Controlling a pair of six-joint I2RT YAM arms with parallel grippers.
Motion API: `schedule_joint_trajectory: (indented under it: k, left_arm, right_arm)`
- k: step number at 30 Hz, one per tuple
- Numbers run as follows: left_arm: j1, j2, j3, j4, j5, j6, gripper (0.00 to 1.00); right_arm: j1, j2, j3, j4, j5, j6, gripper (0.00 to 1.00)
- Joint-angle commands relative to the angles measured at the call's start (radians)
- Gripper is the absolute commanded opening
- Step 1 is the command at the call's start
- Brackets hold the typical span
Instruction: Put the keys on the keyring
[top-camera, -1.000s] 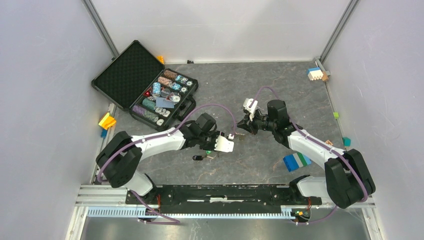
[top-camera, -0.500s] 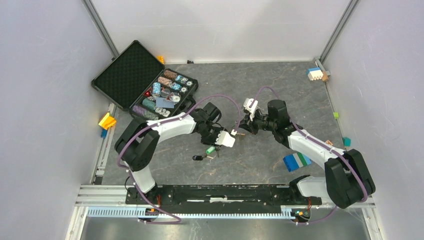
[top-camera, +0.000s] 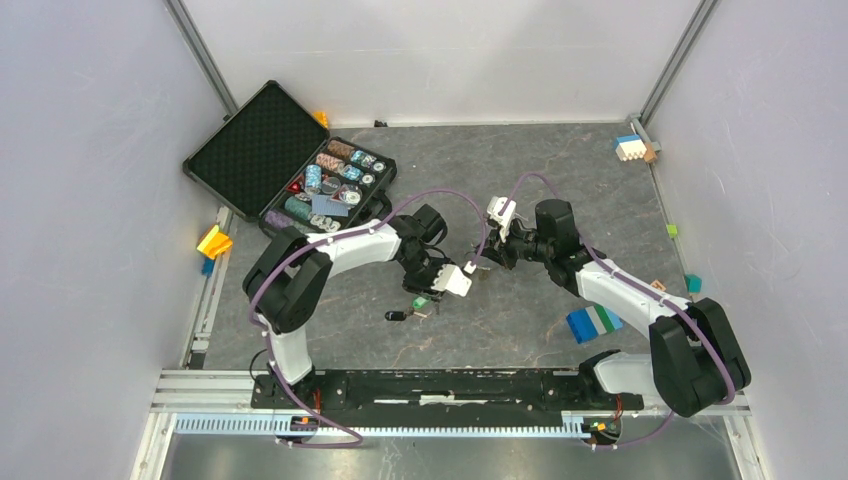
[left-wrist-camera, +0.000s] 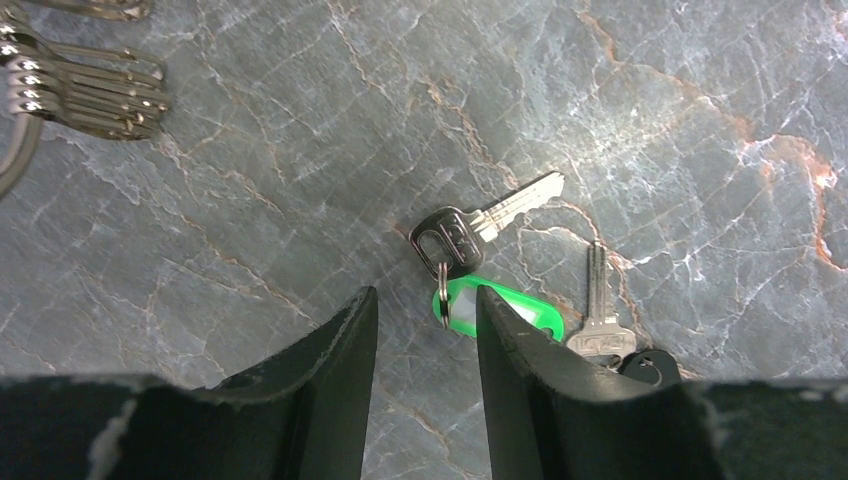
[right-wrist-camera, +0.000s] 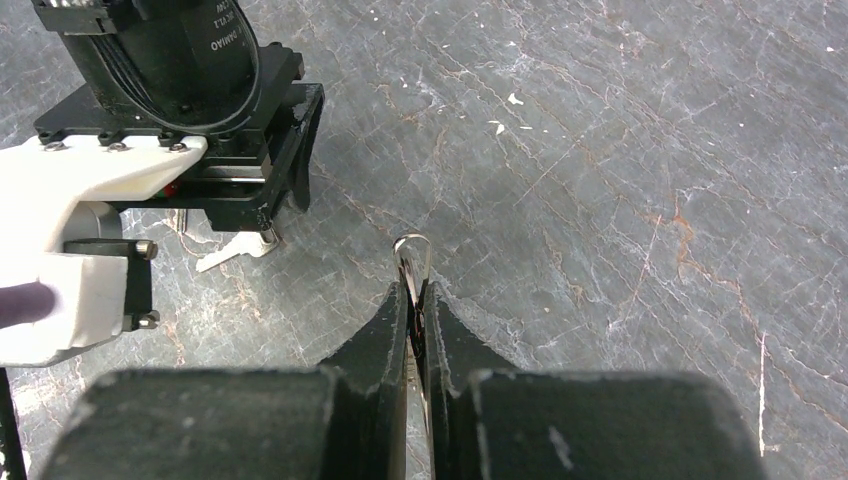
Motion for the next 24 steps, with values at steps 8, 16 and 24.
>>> schedule_joint_trajectory:
  k: [8, 16, 24]
  left_arm:
    - [0.003, 0.011, 0.045, -0.028, 0.03, 0.033, 0.37]
    - [0.003, -0.003, 0.046, -0.028, 0.034, 0.02, 0.26]
    - [0.003, -0.004, 0.06, -0.028, 0.052, -0.006, 0.16]
  right_arm:
    - [-0.006, -0.013, 0.001, 0.023, -0.016, -0.013, 0.0]
    - [-0.006, -0.015, 0.001, 0.021, -0.016, -0.014, 0.0]
    - [-0.006, -0.012, -0.001, 0.021, -0.018, -0.013, 0.0]
